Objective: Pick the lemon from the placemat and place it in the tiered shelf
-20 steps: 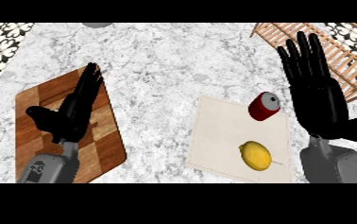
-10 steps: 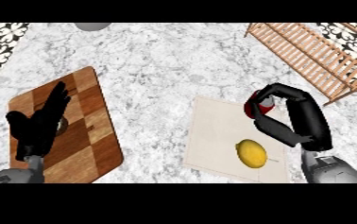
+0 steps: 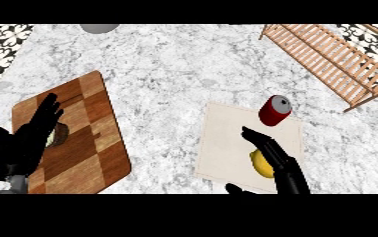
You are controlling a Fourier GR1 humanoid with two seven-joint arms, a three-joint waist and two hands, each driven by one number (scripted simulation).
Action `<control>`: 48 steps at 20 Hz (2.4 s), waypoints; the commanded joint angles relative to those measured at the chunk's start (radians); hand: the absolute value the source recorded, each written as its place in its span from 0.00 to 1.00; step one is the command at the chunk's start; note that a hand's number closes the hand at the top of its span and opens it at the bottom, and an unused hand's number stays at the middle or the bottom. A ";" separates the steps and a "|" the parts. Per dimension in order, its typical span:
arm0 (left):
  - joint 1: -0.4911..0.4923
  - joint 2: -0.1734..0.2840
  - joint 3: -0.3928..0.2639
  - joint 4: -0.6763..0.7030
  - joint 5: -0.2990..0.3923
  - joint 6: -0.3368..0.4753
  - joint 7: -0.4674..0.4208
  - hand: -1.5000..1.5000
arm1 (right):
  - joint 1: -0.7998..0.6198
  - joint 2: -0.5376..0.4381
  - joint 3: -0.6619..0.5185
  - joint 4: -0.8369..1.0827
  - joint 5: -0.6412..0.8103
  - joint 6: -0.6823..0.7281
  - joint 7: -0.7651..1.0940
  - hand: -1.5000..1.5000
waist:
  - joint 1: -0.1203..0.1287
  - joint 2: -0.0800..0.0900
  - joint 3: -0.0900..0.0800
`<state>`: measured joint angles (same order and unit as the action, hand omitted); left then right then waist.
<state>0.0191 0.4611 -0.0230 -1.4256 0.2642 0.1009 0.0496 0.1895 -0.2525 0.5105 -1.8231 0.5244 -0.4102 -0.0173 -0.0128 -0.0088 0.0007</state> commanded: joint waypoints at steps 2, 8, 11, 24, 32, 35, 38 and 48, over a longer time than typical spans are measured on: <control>-0.001 -0.003 0.010 0.034 -0.004 0.002 0.007 0.50 | 0.034 -0.074 0.016 -0.115 0.307 0.009 0.266 0.00 | -0.011 0.003 -0.006; 0.030 0.027 0.039 0.008 0.025 -0.041 0.002 0.50 | 0.089 -0.191 0.064 -0.298 0.501 0.323 0.543 0.00 | 0.004 0.004 -0.008; 0.031 0.023 0.027 0.002 0.008 -0.036 -0.001 0.50 | 0.076 -0.249 0.110 -0.287 0.546 0.507 0.618 0.00 | 0.024 0.008 -0.008; -0.022 -0.018 0.068 0.147 -0.019 -0.093 -0.071 0.50 | -0.188 -0.085 0.178 -0.194 0.599 0.965 0.835 0.00 | 0.013 0.010 -0.002; -0.045 -0.080 0.062 0.089 -0.081 -0.048 0.002 0.50 | -0.179 -0.135 0.054 -0.083 0.596 0.901 0.690 0.00 | 0.009 0.009 -0.001; 0.011 -0.050 0.103 0.029 -0.056 -0.114 0.009 0.50 | -0.194 -0.105 0.043 -0.007 0.641 0.838 0.663 0.00 | 0.014 0.009 -0.001; 0.026 -0.049 0.119 0.014 -0.063 -0.116 0.014 0.50 | -0.265 -0.083 0.001 0.082 0.623 0.840 0.602 0.00 | 0.018 0.009 0.000; 0.013 -0.101 0.123 -0.046 -0.127 -0.110 0.070 0.50 | -0.250 -0.060 -0.064 0.256 0.675 0.702 0.466 0.00 | 0.017 0.009 0.000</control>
<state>0.0051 0.3610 0.0905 -1.4470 0.1504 0.0051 0.0996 -0.0369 -0.3224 0.4924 -1.6879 1.1938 0.3570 0.5144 0.0015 -0.0024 0.0032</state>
